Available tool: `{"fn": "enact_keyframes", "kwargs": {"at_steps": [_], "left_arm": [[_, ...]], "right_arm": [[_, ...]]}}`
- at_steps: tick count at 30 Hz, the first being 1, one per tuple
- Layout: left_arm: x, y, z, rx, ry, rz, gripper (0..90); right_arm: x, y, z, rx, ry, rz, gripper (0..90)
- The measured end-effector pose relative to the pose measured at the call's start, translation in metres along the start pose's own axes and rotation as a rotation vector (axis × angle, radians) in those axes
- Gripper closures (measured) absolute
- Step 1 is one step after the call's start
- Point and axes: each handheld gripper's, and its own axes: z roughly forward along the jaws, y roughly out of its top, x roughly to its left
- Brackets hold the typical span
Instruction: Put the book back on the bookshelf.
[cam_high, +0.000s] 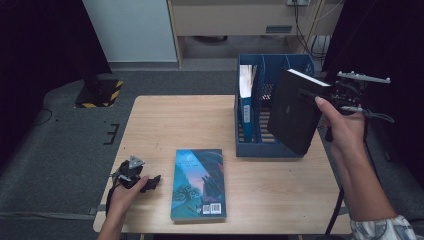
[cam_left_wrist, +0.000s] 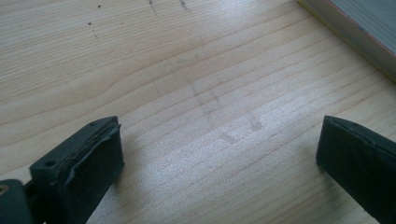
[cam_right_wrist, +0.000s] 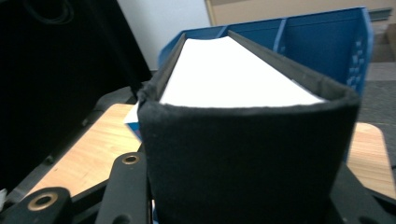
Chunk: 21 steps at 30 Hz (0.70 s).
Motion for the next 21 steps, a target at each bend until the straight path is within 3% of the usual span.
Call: {"fn": "enact_keyframes", "kwargs": {"at_steps": [8, 21], "left_arm": [[0.0, -0.002, 0.0, -0.012, 0.0, 0.0, 0.0], [0.0, -0.001, 0.0, -0.012, 0.001, 0.002, 0.0]], "right_arm": [[-0.017, 0.004, 0.01, 0.015, -0.058, 0.001, 53.0], [-0.028, 0.002, 0.008, 0.022, -0.091, 0.017, 53.0]]}}
